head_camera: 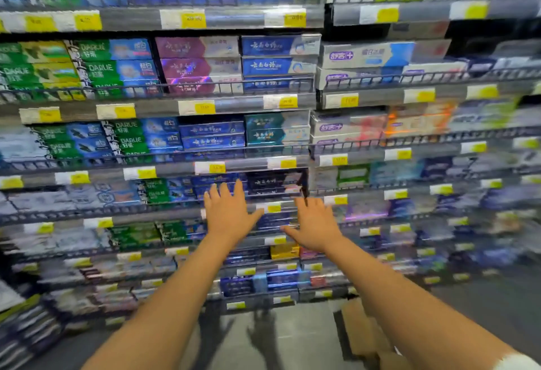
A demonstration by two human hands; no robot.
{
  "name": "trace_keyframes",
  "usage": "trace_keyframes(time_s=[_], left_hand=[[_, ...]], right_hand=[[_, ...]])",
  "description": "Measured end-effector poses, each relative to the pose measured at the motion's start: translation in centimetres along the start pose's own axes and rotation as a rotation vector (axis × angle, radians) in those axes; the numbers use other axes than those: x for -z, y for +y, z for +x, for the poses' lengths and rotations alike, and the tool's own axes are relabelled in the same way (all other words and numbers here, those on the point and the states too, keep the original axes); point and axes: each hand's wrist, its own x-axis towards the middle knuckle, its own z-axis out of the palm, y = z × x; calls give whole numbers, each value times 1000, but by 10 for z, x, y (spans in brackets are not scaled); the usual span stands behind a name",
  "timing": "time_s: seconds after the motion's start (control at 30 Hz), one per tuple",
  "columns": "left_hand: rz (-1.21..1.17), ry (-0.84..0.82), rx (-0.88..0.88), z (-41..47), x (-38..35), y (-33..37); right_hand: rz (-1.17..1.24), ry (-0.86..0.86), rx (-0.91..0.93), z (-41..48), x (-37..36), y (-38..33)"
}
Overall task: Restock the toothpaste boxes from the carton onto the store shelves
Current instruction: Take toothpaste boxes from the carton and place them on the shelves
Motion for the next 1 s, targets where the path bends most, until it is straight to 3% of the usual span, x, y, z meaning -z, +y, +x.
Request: trace_keyframes(time_s=[0.2, 0.6, 1.0], left_hand=[[2, -171, -65, -41, -71, 93], [28, -468, -125, -124, -225, 314], [-77, -646, -225, -103, -395, 432]], right_hand=[[14, -118, -92, -57, -43, 90], [63, -446, -333, -188, -128, 342], [179, -613, -479, -172, -231, 501]])
